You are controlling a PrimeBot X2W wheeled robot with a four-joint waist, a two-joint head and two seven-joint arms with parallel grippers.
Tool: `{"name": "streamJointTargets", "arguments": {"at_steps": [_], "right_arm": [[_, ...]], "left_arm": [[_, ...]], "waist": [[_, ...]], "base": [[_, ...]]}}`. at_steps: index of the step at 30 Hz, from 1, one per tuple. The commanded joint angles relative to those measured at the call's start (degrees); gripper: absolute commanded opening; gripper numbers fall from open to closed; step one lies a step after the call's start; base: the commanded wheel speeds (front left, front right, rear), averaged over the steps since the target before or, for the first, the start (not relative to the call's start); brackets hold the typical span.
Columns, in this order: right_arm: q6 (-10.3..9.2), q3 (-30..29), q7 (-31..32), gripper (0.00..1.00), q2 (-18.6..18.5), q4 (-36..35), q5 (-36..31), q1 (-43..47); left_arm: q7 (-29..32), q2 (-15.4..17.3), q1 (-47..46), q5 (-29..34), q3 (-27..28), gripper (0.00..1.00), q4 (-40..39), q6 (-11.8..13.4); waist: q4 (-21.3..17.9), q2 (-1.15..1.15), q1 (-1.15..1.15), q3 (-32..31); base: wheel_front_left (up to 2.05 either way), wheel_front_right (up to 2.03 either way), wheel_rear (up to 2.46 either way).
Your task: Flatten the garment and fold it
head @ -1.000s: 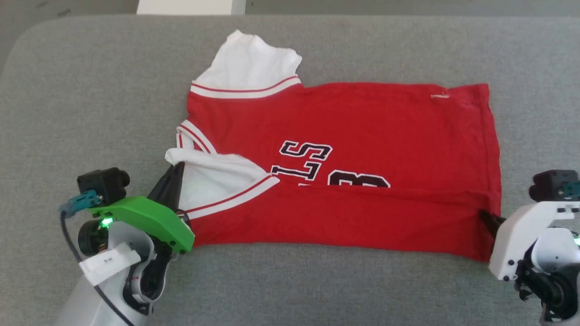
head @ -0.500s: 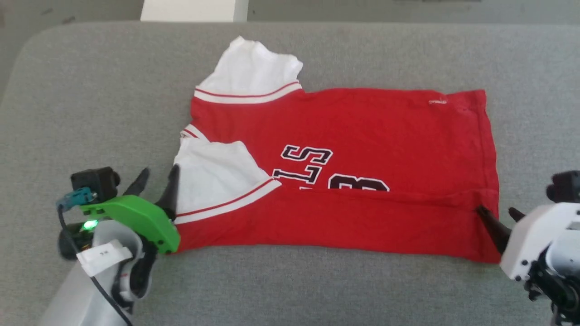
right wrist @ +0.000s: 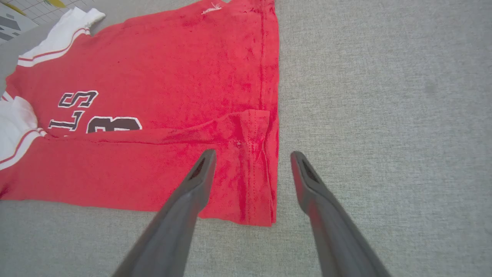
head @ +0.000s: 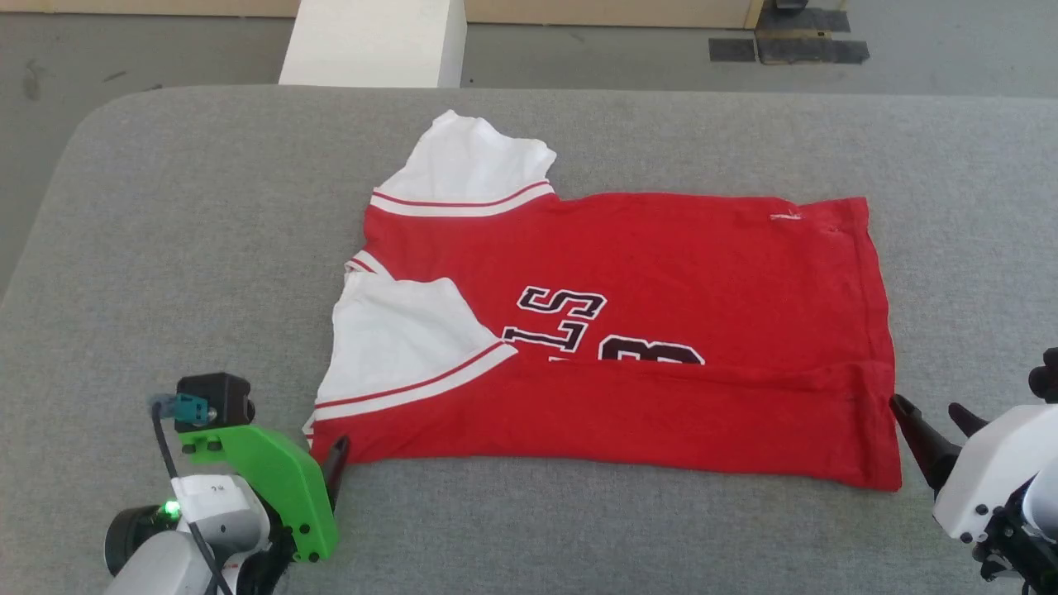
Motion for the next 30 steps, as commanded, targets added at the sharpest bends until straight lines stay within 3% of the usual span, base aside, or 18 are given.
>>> {"name": "streamJointTargets", "arguments": {"at_steps": [1,9,10,11,12,16,30], "right_arm": [[-0.08,0.08,-0.18,1.00,0.39,-0.36,0.42,0.38],[-0.08,-0.02,-0.46,1.00,0.78,-0.92,0.24,0.17],[-0.08,-0.03,-0.47,1.00,0.81,-0.97,0.19,0.25],[-0.08,-0.05,-0.48,1.00,0.83,-1.00,0.13,0.34],[-0.08,0.02,-0.44,1.00,0.85,-1.06,-0.08,0.55],[-0.08,1.38,-0.10,1.00,-0.24,-1.72,-2.98,1.67],[-0.08,7.11,4.09,1.00,-0.98,4.42,-15.91,-1.56]], "left_arm": [[0.19,-0.13,-0.40,0.60,-0.18,1.00,0.89,0.34],[1.03,-1.62,-2.27,-0.52,-0.90,1.00,8.82,-0.36],[1.20,-1.74,-2.12,-0.88,-1.04,0.62,9.55,-0.73],[0.90,-1.97,-2.03,-1.25,-0.88,0.62,9.91,-1.00],[0.72,-2.03,-1.76,-1.56,-0.81,0.00,10.32,-1.30],[-0.57,-2.11,-0.60,-2.85,0.26,0.00,9.95,-2.08],[-4.62,-0.67,2.64,-2.85,3.94,0.00,-1.16,-0.01]], "waist": [[-0.64,0.00,0.00,0.85],[-2.42,0.00,0.00,2.69],[-2.58,0.00,0.00,2.77],[-2.68,0.00,0.00,2.81],[-2.76,0.00,0.00,2.80],[-2.70,0.00,0.00,2.70],[-0.63,0.00,0.00,4.52]], "base": [[0.00,0.00,0.00],[0.00,0.00,0.00],[0.00,0.00,0.00],[0.00,0.00,0.00],[0.00,0.00,0.00],[0.00,0.00,0.00],[0.00,0.00,0.00]]}}
